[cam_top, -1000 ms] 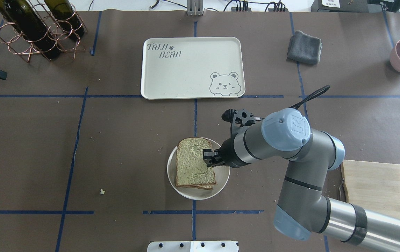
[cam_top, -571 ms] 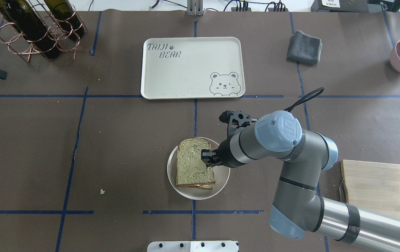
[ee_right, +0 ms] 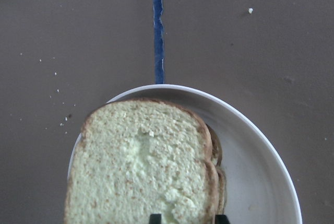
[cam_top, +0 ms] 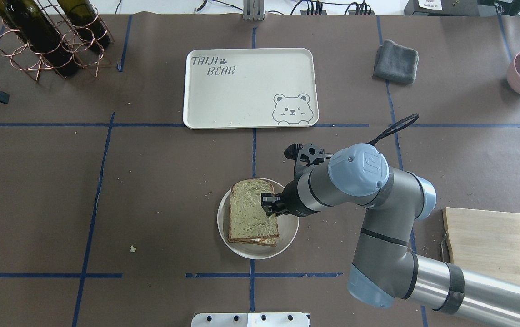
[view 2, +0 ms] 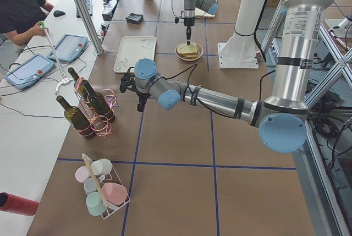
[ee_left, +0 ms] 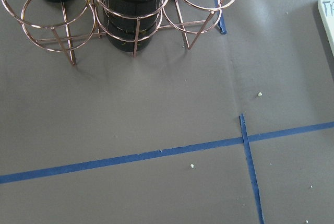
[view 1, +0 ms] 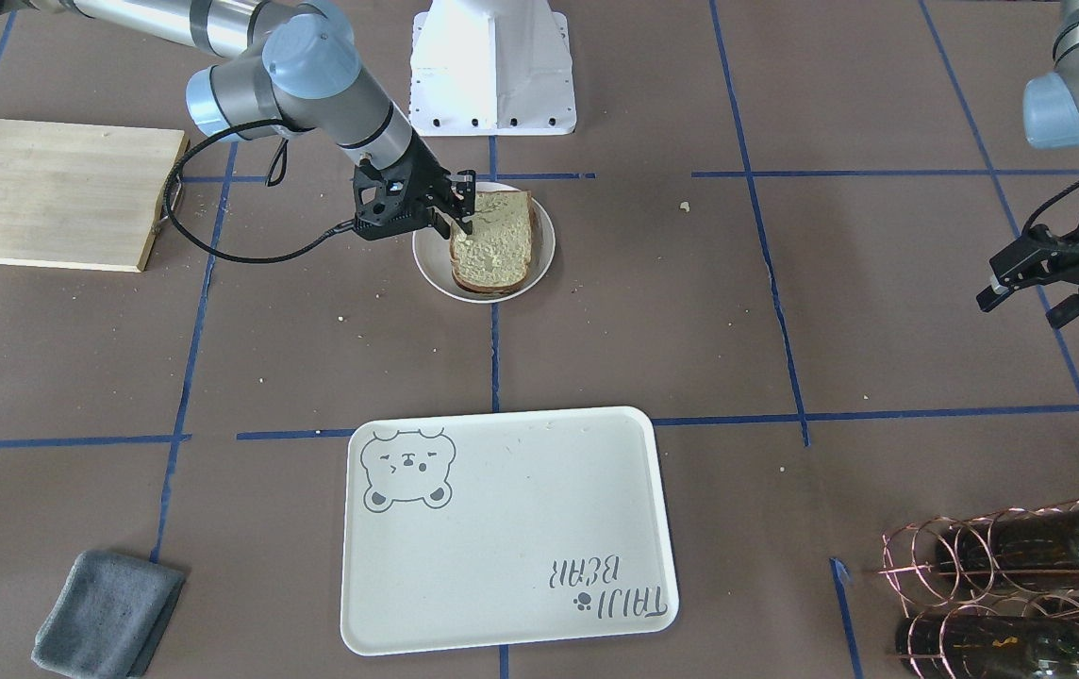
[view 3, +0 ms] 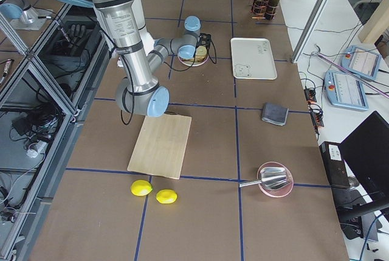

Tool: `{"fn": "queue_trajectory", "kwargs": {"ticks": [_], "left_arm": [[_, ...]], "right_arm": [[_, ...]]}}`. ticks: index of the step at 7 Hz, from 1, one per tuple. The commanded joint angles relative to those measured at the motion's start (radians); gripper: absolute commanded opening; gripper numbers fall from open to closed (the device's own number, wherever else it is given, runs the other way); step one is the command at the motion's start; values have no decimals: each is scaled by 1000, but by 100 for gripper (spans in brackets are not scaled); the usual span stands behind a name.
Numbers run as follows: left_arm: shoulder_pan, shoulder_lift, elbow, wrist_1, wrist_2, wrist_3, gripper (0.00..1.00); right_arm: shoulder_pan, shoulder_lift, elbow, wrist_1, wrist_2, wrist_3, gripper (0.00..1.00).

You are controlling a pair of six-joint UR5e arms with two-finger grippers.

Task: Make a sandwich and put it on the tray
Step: 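Lower the bread onto the egg and open the right gripper, then raise the right gripper away while the left arm reaches toward the plate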

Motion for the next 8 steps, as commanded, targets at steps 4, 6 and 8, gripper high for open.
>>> {"fn": "queue_trajectory", "kwargs": {"ticks": [4,6,8], "left_arm": [[148,-46,-97,5,77,-257,100],[326,-76,-170,12,197,-453,100],[515,-150,-178,62,338,-615,100]], "right_arm": [[194,-3,119,-267,144,-5,100],[256,-12,129,-422,77,-66,100],[329,-17,123,-570,60,-430,100]]}}
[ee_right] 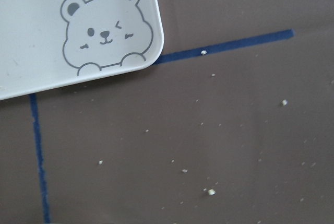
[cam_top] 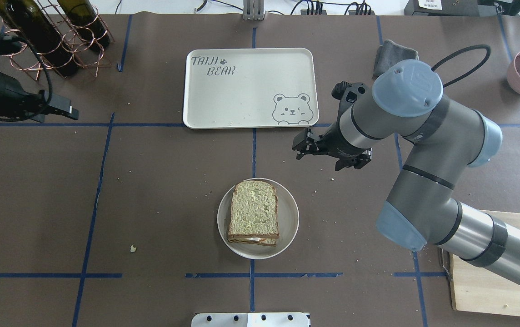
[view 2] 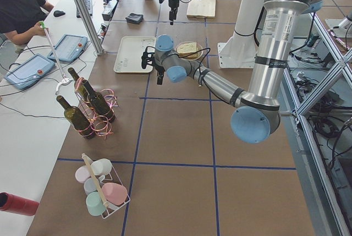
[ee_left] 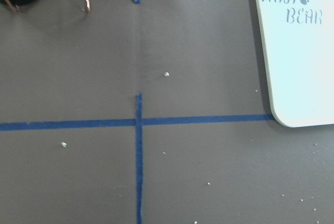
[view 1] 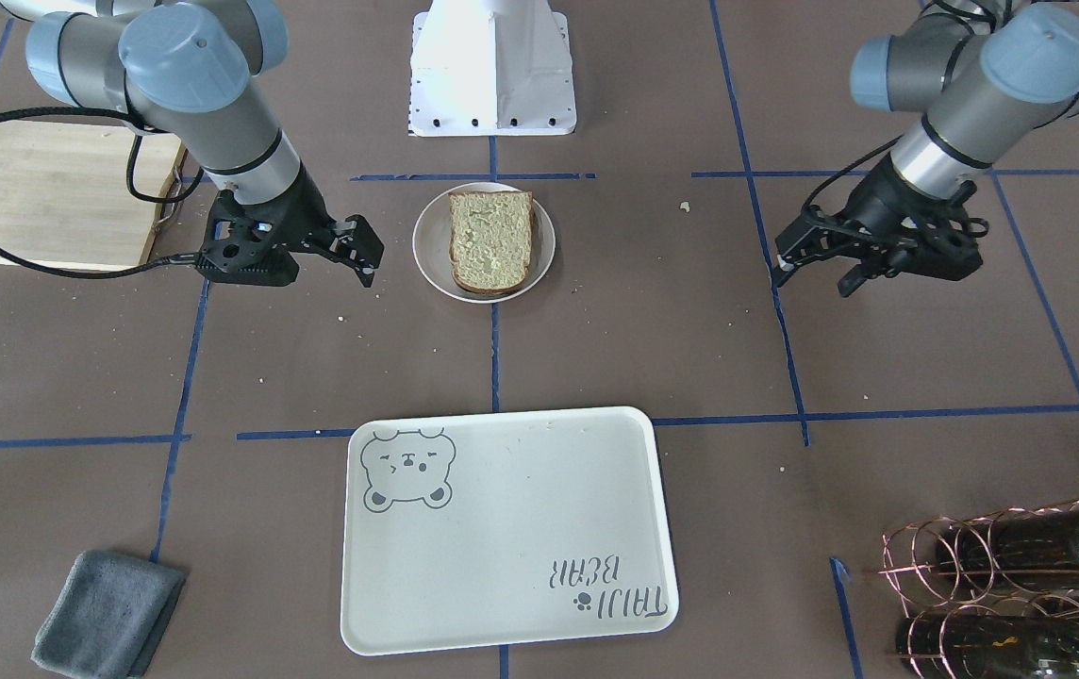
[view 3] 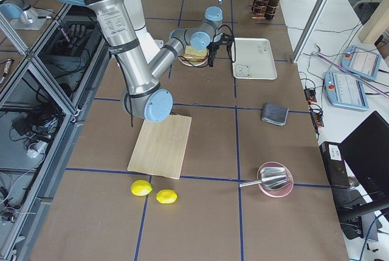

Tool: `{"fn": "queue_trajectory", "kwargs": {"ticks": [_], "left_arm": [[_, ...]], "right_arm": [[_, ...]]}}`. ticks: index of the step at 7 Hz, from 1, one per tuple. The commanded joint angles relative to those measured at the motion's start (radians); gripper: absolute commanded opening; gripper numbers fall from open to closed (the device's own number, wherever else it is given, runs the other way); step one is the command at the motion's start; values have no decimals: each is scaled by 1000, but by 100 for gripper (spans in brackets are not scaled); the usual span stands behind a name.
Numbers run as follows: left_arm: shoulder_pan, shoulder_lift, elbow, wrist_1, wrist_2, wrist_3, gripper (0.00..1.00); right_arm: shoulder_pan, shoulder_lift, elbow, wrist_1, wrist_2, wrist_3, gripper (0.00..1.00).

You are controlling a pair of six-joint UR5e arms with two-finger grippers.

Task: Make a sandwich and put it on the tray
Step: 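Raise the right gripper away while the left arm reaches toward the plate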

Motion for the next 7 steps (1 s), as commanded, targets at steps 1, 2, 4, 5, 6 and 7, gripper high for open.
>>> {"fn": "queue_trajectory", "kwargs": {"ticks": [1,2,4,5,6,7], "left_arm": [[171,-135,-7,161,125,-133,100],[232,-181,-9,214,177,-172,100],[334,-235,8,216,214,-268,96],[386,-254,17,216,217,-299,86],[421,-272,43,215,266,-299,78],[426,-295,86,207,280,-301,68]], "right_arm": [[99,-43,-7,-81,1,-347,100],[148,-85,-10,-78,10,-433,100],[234,-138,-18,-73,102,-572,100],[265,-155,-21,-73,133,-600,100],[288,-183,-21,-73,145,-648,100],[320,-207,-21,-73,179,-701,100]]}}
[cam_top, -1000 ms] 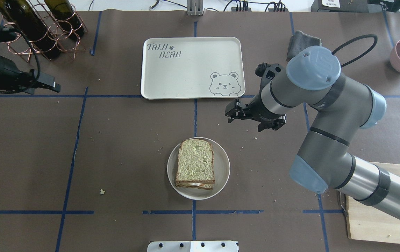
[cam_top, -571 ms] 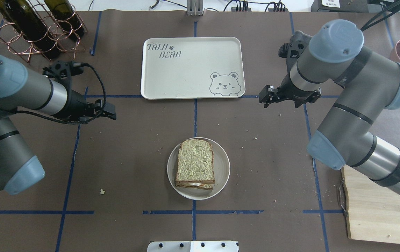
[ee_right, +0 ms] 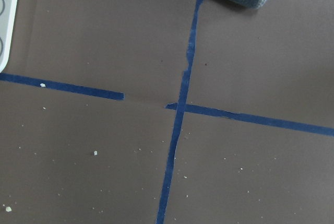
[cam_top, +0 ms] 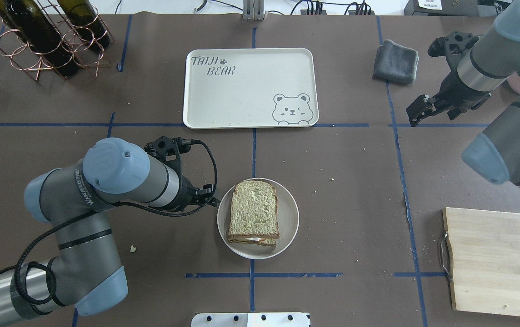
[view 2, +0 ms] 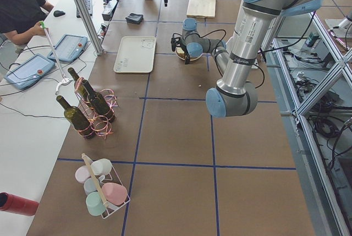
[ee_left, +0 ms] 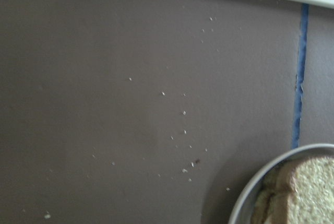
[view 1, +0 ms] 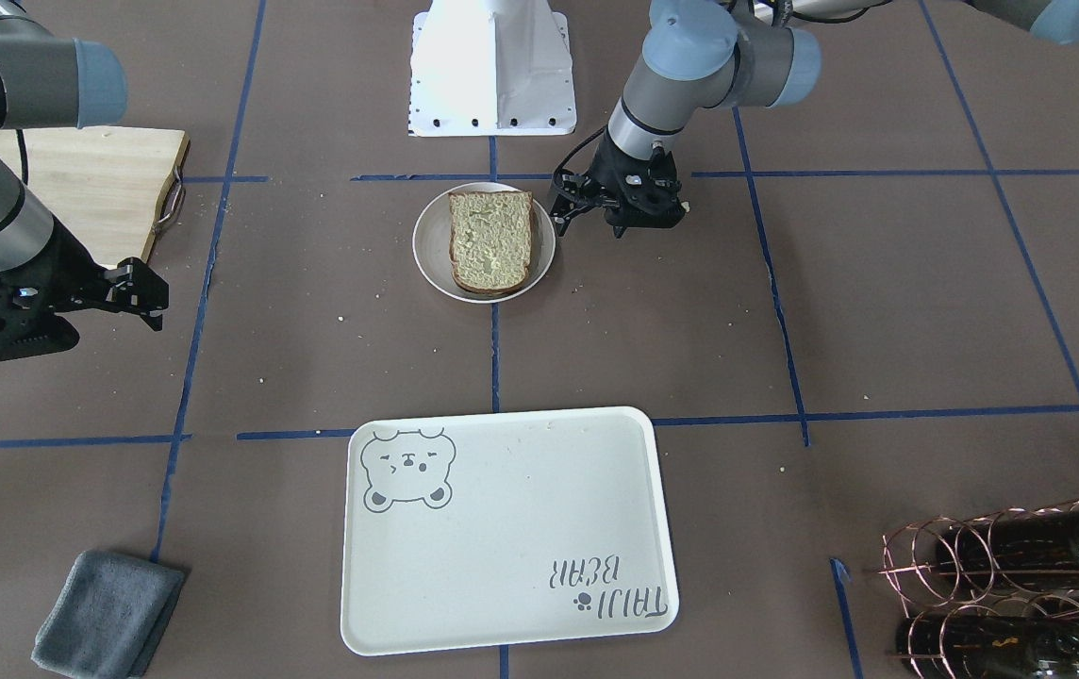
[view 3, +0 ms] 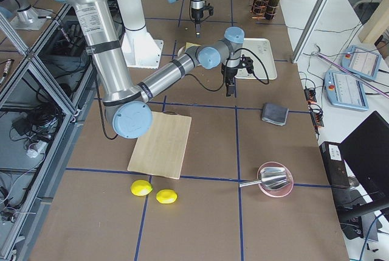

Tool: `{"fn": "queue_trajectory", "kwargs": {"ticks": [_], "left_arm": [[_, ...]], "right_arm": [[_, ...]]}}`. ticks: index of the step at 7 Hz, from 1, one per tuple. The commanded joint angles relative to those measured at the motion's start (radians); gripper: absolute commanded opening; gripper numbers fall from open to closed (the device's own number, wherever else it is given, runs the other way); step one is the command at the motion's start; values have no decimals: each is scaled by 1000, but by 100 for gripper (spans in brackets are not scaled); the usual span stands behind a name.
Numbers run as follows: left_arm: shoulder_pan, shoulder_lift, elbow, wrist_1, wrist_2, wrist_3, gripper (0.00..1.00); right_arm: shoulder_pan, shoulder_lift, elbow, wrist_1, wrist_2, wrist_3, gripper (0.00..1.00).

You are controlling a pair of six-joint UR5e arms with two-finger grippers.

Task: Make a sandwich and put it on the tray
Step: 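Grip the white plate rim with the left gripper while the right arm retracts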

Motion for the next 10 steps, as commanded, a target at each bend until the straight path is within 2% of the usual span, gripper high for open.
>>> {"fn": "queue_trajectory", "kwargs": {"ticks": [1,2,3,6,9,10], "left_arm": [[24,-30,43,-8,27,-7,56],[36,-33,53,-8,27,-5,47],[47,-45,66,-8,27,-5,42],[65,-70,99,-11,27,-4,42],[67,-68,108,-20,29,-4,23],[67,-68,112,-43,29,-5,21]], "right_arm": [[51,-41,-1,2,55,-71,100],[53,-43,-1,2,56,-71,100],[57,-44,-1,0,56,-71,100],[63,-43,-1,2,58,-72,100],[63,-44,1,2,58,-71,100],[63,-46,1,2,58,-71,100]]}}
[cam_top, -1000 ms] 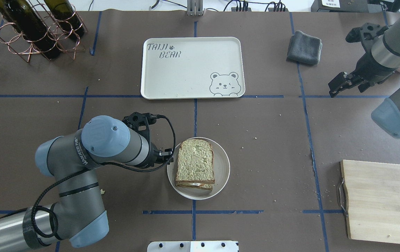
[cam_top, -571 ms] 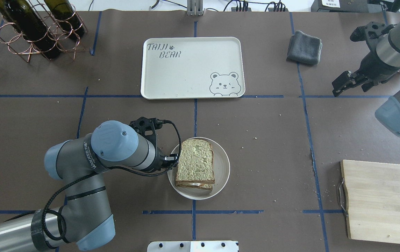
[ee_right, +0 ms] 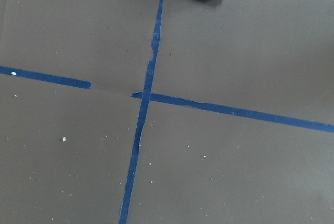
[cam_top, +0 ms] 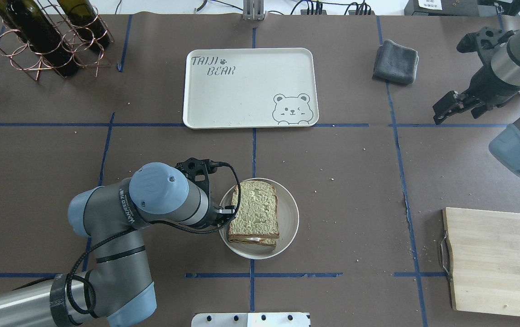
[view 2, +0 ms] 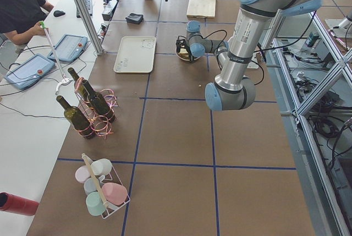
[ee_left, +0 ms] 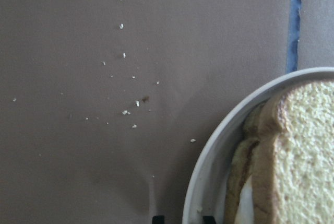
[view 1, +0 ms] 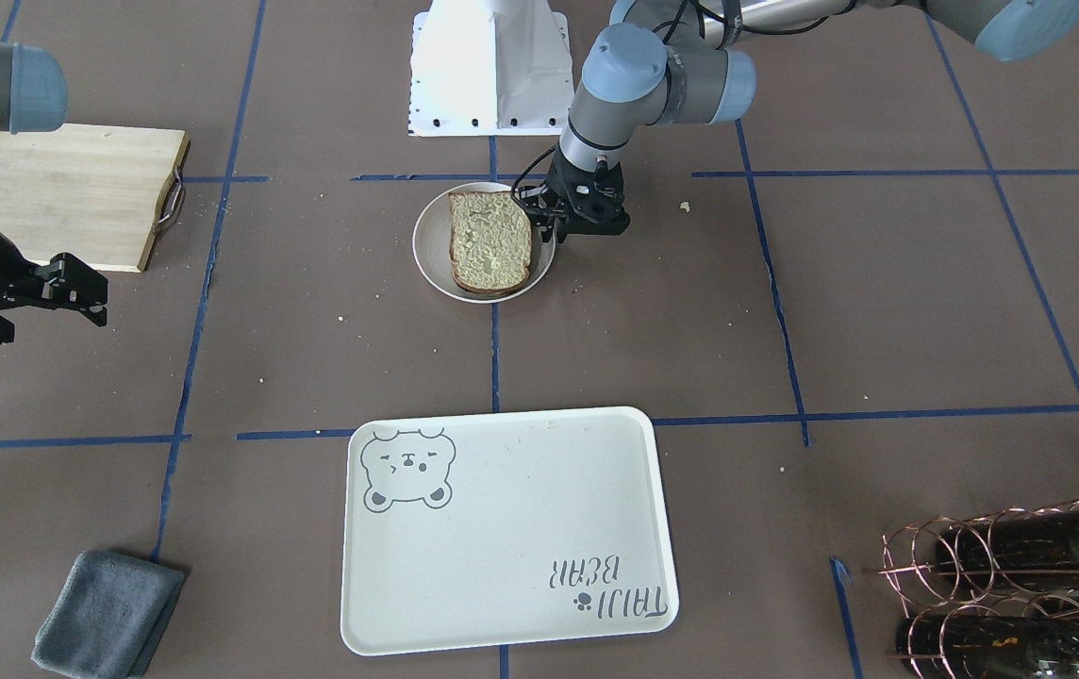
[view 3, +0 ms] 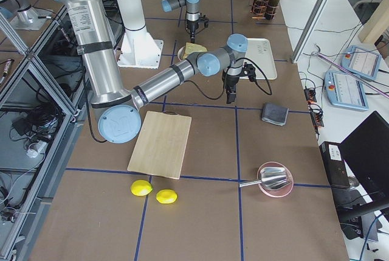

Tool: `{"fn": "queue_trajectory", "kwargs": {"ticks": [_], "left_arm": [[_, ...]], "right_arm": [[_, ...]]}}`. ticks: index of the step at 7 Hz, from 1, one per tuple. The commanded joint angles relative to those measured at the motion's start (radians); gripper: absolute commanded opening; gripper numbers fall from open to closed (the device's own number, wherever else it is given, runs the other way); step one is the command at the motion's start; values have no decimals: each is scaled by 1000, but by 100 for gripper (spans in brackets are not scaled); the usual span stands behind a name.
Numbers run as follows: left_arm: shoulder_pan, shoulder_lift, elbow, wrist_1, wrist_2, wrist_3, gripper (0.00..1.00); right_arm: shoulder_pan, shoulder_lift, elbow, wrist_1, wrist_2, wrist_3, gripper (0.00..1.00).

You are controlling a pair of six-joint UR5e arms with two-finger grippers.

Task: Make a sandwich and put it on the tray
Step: 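Grip the white plate rim with the left gripper while the right arm retracts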

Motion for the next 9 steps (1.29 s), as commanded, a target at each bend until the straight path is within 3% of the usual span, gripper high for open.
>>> {"fn": "queue_trajectory", "kwargs": {"ticks": [1,7,8,9], "left_arm": [[0,-1,9,-25,1,-3,20],[0,-4,20,-26,1,-1,22],[0,-4,20,-26,1,-1,15],[0,-7,15,-26,1,-3,0]], "right_arm": [[0,-1,1,0,0,1,100],[3,-10,1,0,0,2,100],[3,-10,1,0,0,2,100],[3,-10,1,0,0,2,100]]}}
